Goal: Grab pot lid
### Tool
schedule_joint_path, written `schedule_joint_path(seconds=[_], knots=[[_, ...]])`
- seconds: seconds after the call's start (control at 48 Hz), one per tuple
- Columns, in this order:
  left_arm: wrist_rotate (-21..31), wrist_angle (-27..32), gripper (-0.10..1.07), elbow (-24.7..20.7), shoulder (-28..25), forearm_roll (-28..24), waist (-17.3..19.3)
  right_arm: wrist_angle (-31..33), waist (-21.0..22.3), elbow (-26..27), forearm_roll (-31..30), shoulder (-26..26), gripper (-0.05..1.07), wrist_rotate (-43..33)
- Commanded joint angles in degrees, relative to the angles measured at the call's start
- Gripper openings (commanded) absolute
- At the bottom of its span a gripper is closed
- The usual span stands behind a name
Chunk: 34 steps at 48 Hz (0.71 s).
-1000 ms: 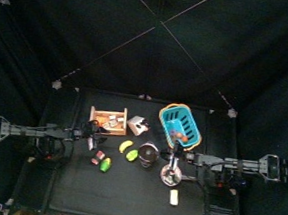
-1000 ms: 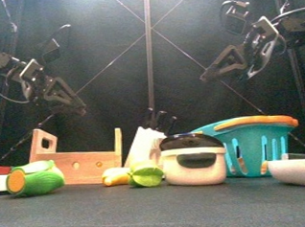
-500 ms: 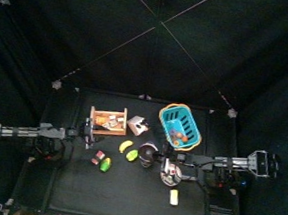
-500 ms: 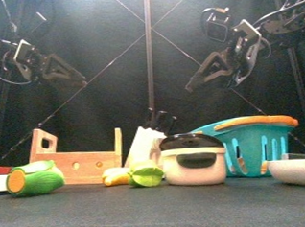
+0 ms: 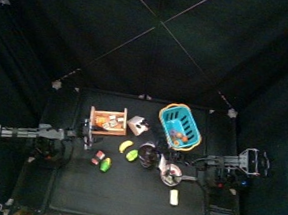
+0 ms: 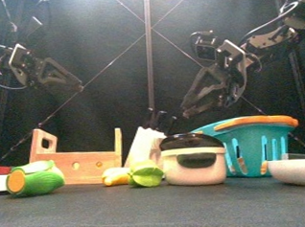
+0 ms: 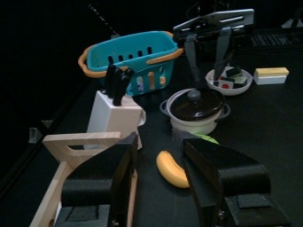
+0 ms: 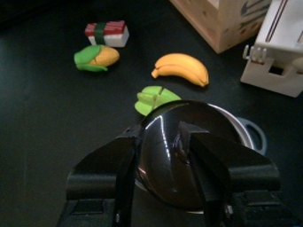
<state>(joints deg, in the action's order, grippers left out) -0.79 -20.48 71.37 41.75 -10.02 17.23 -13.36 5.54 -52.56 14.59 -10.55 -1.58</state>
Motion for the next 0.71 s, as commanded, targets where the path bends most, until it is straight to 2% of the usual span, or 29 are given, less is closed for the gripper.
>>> schedule_joint_path(seconds=[0.0, 0.396, 0.688], knots=[[0.00, -0.53, 0.77, -0.44, -0.09, 0.09, 0.00, 0.70, 0.88, 1.23, -0.53, -0.09, 0.77, 0.09], [0.09, -0.53, 0.77, 0.97, -0.09, 1.49, 0.00, 1.67, 4.31, 1.32, -0.53, 0.35, 0.80, 0.00], [0.00, -0.53, 0.77, 1.49, -0.09, 2.11, 0.09, 1.76, 4.31, 2.11, -0.53, 2.11, 0.90, 0.00]])
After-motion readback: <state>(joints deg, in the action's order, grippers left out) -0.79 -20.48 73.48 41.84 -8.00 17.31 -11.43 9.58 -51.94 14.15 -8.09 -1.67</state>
